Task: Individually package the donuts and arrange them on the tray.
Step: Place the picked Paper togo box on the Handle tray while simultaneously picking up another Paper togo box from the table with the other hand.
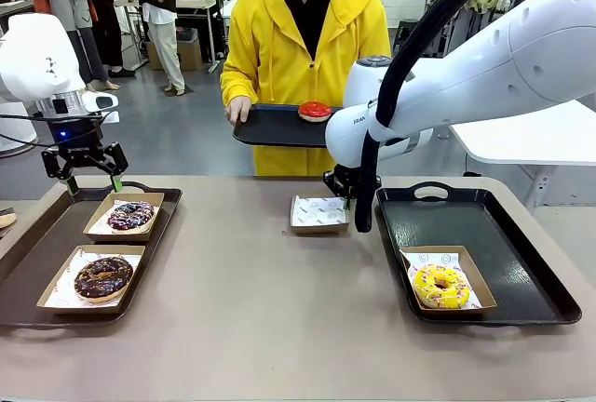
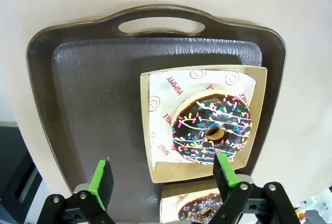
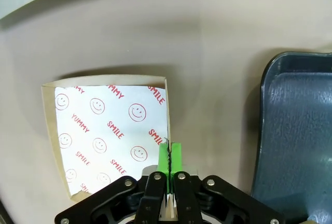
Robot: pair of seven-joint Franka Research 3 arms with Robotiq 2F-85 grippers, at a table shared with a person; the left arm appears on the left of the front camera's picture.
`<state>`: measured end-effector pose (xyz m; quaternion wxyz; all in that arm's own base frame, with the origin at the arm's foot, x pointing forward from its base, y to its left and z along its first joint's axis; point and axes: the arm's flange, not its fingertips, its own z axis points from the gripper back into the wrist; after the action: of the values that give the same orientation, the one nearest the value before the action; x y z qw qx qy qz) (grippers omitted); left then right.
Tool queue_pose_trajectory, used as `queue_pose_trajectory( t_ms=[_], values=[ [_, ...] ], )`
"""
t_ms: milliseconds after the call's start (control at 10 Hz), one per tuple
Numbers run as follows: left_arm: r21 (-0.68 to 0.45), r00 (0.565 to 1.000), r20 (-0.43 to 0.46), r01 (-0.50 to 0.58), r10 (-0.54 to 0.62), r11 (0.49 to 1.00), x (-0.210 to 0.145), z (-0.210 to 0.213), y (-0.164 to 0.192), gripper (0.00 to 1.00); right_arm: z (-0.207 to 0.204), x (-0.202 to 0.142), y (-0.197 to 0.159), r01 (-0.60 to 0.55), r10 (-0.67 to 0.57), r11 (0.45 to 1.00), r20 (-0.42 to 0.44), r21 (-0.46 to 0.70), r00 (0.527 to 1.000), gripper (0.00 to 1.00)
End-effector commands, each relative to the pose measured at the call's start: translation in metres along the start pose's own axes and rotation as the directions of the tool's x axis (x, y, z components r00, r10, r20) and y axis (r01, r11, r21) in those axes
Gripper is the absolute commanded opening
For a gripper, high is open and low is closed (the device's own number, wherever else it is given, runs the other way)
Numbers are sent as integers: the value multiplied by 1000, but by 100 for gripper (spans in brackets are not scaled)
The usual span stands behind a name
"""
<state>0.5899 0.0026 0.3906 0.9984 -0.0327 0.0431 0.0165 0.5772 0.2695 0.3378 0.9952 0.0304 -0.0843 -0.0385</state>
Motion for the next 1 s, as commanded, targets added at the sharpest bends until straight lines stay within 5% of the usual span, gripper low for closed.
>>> queue_pose_trajectory(
  t_ms=[0,100,300,500,900],
  values=[
    [-23,1000,9,29,-29,999,-3,6,4,100,4,-6,1,25,-25,1000,14,-14,1000,0],
    [-54,999,-5,44,-45,998,-7,8,7,100,10,-10,3,11,-11,1000,-10,-8,1000,0],
    [-295,998,-52,11,-28,956,-37,32,24,100,47,-28,10,-32,32,999,-39,-11,999,0],
    [-463,999,10,51,-52,885,-90,59,63,100,104,-36,15,-62,62,998,-9,-22,998,0],
    [-747,988,152,127,-18,653,-191,81,159,100,200,-23,25,-46,46,999,5,-2,999,0]
  ],
)
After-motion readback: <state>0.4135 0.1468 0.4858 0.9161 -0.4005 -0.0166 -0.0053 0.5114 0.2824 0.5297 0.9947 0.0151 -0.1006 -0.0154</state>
